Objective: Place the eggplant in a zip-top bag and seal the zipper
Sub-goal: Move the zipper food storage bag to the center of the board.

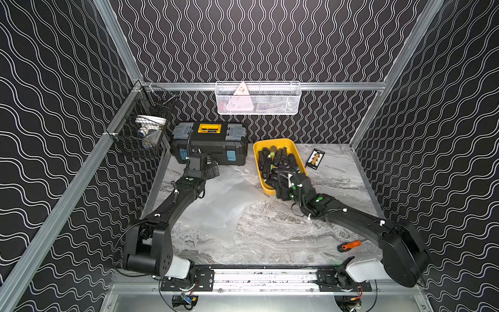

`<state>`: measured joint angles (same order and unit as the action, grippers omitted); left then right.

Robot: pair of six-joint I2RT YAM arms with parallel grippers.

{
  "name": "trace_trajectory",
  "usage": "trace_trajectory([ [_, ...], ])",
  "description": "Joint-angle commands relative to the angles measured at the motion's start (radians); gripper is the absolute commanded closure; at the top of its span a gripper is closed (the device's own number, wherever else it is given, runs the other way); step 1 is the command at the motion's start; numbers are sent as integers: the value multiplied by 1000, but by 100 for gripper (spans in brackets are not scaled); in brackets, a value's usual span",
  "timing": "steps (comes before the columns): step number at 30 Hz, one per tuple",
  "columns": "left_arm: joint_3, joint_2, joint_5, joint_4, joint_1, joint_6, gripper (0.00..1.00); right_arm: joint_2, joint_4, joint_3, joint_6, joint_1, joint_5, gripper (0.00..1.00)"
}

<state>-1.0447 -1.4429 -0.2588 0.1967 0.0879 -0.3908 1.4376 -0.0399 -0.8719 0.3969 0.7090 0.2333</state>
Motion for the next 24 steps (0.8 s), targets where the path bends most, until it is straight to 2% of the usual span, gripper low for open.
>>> trace_trajectory([
  [1, -38, 22, -23, 345, 6, -145, 2, 41, -166, -34, 256, 75, -41, 26],
  [3, -25, 56, -4, 375, 10, -143, 3, 59, -174, -19, 373, 79, -69, 32],
  [8, 10, 120, 37, 402, 29, -128, 3, 120, 53, 55, 567, 74, -121, 33],
  [14, 21, 189, 78, 431, 47, -110, 4, 243, 148, -7, 661, 75, -126, 36],
  [24, 11, 241, 116, 443, 49, -85, 4, 330, 287, -26, 735, 75, -96, 35],
])
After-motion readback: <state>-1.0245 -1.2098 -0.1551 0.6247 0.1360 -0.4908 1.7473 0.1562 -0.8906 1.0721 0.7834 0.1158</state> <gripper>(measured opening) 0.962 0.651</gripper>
